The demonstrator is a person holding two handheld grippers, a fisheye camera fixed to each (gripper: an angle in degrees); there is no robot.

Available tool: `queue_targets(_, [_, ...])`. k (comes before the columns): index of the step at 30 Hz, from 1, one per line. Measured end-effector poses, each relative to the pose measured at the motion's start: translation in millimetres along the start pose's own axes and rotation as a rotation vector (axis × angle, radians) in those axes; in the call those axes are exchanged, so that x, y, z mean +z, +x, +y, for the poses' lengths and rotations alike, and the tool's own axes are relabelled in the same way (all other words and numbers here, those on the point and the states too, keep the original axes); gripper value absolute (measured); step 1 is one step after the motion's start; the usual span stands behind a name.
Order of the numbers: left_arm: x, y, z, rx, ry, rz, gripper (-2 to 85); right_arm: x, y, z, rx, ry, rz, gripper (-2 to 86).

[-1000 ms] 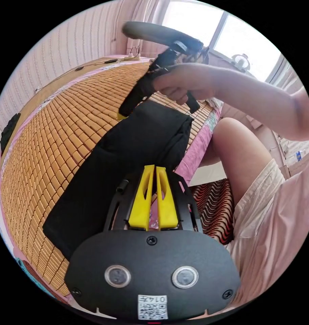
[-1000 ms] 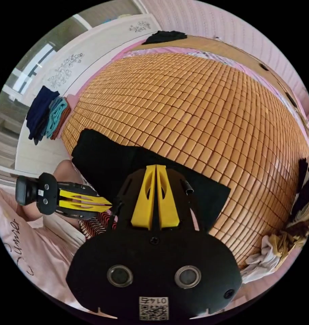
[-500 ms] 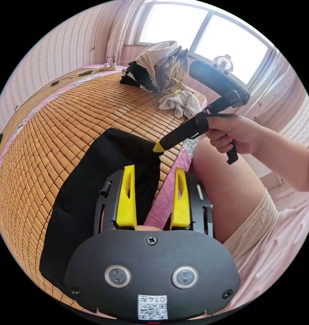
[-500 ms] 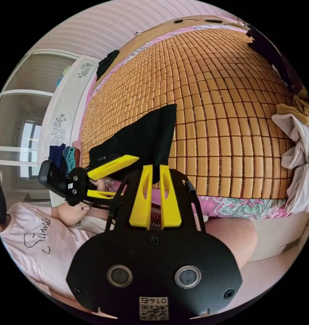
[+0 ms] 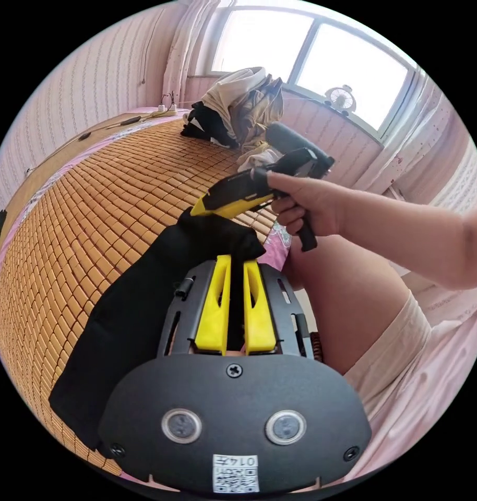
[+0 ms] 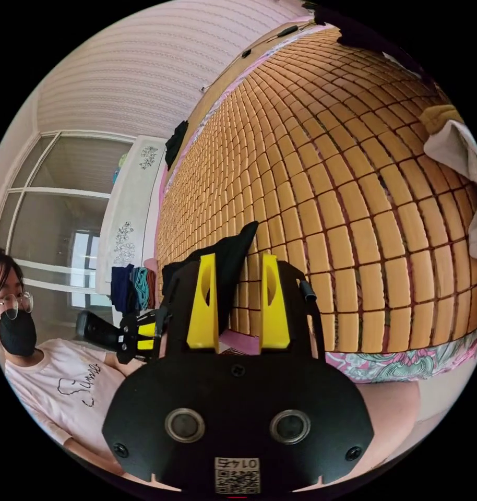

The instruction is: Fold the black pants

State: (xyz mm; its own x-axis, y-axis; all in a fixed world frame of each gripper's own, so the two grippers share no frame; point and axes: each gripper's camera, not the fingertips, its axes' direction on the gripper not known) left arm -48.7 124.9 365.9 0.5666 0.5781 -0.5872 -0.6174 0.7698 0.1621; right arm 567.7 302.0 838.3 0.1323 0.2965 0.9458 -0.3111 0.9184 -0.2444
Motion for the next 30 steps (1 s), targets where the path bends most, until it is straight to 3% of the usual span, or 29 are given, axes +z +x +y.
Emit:
queue_targets(6, [-24, 4, 4, 0.002, 0.149, 0.072, 4.0, -71, -12, 21, -0.085, 0.135, -0.176, 2.1])
queue_targets(12, [-62, -13, 2, -0.141, 0.392, 0.14, 4.1, -136, -62, 31, -0.235, 0.26, -0.164, 1.9])
queue_targets(17, [-100, -39, 54, -0.253, 0.398, 0.075, 4.2, -48, -125, 20, -0.365, 0.101, -0.244, 3.1])
queue_targets(21, [-127, -68, 114, -0.438, 0.257, -0.147, 5.8, 79, -160, 20, -0.407, -0.049, -0.218, 7.3])
queue_targets(25, [-155, -95, 167, -0.642, 0.158, -0.305, 6.5, 120, -161, 43, -0.47, -0.099, -0.041, 7.8])
queue_targets(30, [-160, -116, 180, -0.7, 0.144, -0.304, 6.3, 143, -145, 93, -0.525, -0.235, 0.179, 6.1])
